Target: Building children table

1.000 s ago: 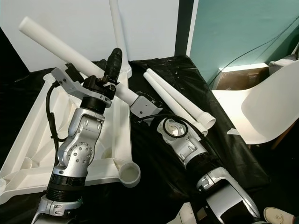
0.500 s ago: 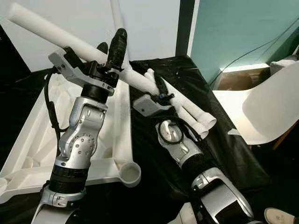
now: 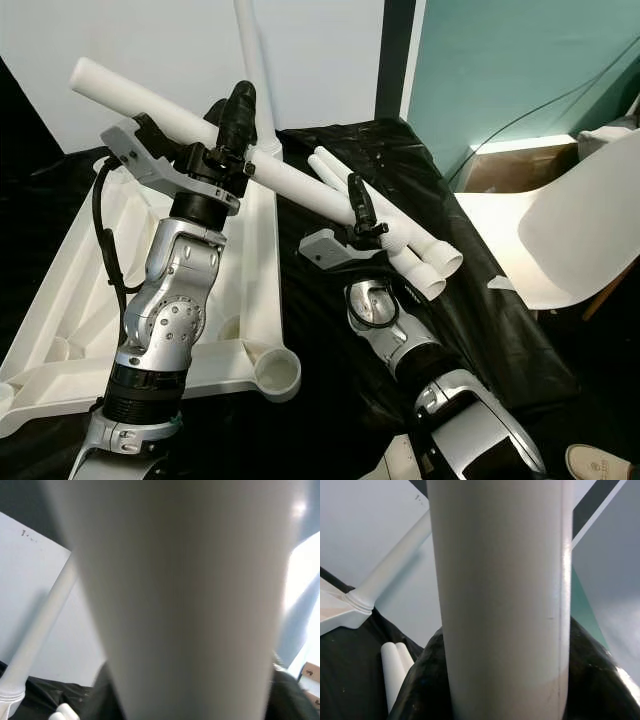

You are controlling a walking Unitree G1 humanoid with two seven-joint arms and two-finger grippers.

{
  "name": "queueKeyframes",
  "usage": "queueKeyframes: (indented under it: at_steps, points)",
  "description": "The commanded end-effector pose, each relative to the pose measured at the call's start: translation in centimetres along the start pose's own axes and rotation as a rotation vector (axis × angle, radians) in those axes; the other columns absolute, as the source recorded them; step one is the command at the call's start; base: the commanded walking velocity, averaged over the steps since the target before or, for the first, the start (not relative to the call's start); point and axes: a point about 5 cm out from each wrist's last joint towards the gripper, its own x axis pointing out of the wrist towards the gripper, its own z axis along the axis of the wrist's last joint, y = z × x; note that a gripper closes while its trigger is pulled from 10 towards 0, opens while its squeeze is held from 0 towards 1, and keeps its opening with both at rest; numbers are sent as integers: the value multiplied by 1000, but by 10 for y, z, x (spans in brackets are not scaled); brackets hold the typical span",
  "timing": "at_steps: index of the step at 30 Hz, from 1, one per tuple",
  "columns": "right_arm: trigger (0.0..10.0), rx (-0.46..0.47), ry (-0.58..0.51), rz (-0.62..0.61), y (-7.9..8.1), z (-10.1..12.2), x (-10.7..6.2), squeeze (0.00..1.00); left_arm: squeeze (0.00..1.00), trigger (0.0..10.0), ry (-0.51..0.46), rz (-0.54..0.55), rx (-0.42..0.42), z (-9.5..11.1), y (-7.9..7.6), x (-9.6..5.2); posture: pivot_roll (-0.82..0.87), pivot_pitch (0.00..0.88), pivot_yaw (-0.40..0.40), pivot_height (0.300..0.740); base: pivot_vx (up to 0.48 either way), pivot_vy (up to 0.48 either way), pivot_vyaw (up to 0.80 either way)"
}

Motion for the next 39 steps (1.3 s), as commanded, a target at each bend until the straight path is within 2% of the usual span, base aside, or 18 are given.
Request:
queueKeyframes:
  at_steps: [1, 3, 4, 5, 9, 10, 11, 12, 14, 15, 17, 24, 25, 26, 27, 36, 37, 39]
  points:
    - [10000, -7, -89, 102, 15, 12, -6, 0, 0, 0, -9, -172, 7, 2, -17, 2, 67, 0, 49, 740, 0, 0, 0]
    - [10000, 145, -13, 231, 24, 12, -9, 0, 0, 0, 8, -181, 20, 0, -17, 1, 66, 0, 50, 740, 0, 0, 0]
    - [10000, 203, 1, 265, 25, 14, -9, 1000, 0, 0, 12, -184, 25, -1, -17, 1, 66, 0, 50, 740, 0, 0, 0]
    - [10000, 242, 5, 312, 27, 19, -7, 1000, 0, 0, 15, -187, 30, -1, -17, 0, 66, 0, 50, 740, 0, 0, 0]
    - [10000, 282, 5, 399, 29, 27, -3, 1000, 0, 0, 18, -189, 33, -1, -17, 0, 66, 0, 49, 740, 0, 0, 0]
    - [10000, 309, 12, 490, 31, 31, -1, 553, 0, 0, 18, -189, 34, -1, -17, -1, 66, 0, 49, 740, 0, 0, 0]
    - [10000, 320, 4, 584, 31, 35, -1, 0, 0, 0, 18, -191, 35, -1, -17, -1, 66, 0, 49, 740, 0, 0, 0]
    - [10000, 320, 4, 584, 31, 35, -1, 0, 0, 0, 18, -191, 35, -1, -17, -1, 66, 0, 49, 740, 0, 0, 0]
    - [10000, 315, -20, 721, 28, 38, -3, 0, 0, 0, 22, -193, 42, -2, -18, -1, 68, 0, 50, 740, 0, 0, 0]
    - [10000, 315, -20, 721, 28, 38, -3, 0, 0, 0, 22, -193, 42, -2, -18, -1, 68, 0, 50, 740, 0, 0, 0]
    - [10000, 293, -39, 823, 20, 35, -4, 0, 0, 0, 28, -194, 50, -3, -18, -1, 65, 0, 51, 740, 0, 0, 0]
    - [10000, 263, -23, 869, 16, 25, 0, 0, 0, 0, 29, -199, 45, -4, -18, 0, 60, 0, 53, 740, 0, 0, 0]
    - [8549, 262, -7, 897, 17, 20, 1, 0, 0, 0, 28, -204, 41, -4, -20, 0, 61, 0, 53, 740, 0, 0, 0]
    - [8549, 262, -7, 897, 17, 20, 1, 0, 0, 0, 28, -204, 41, -4, -20, 0, 61, 0, 53, 740, 0, 0, 0]
    - [0, 281, 4, 916, 19, 17, 2, 0, 0, 0, 26, -209, 38, -3, -21, 0, 65, 0, 52, 740, 0, 0, 0]
    - [0, 350, 9, 953, 21, 26, 4, 0, 0, 0, 24, -188, 18, -1, -18, 2, 76, 0, 46, 740, 0, 0, 0]
    - [0, 357, 12, 936, 18, 28, 6, 0, 1000, 10000, 24, -168, 22, -1, -16, 3, 76, 0, 46, 740, 0, 0, 0]
    - [0, 365, 15, 888, 14, 30, 10, 0, 1000, 10000, 22, -139, 46, -1, -13, 4, 76, 0, 44, 740, 0, 0, 0]
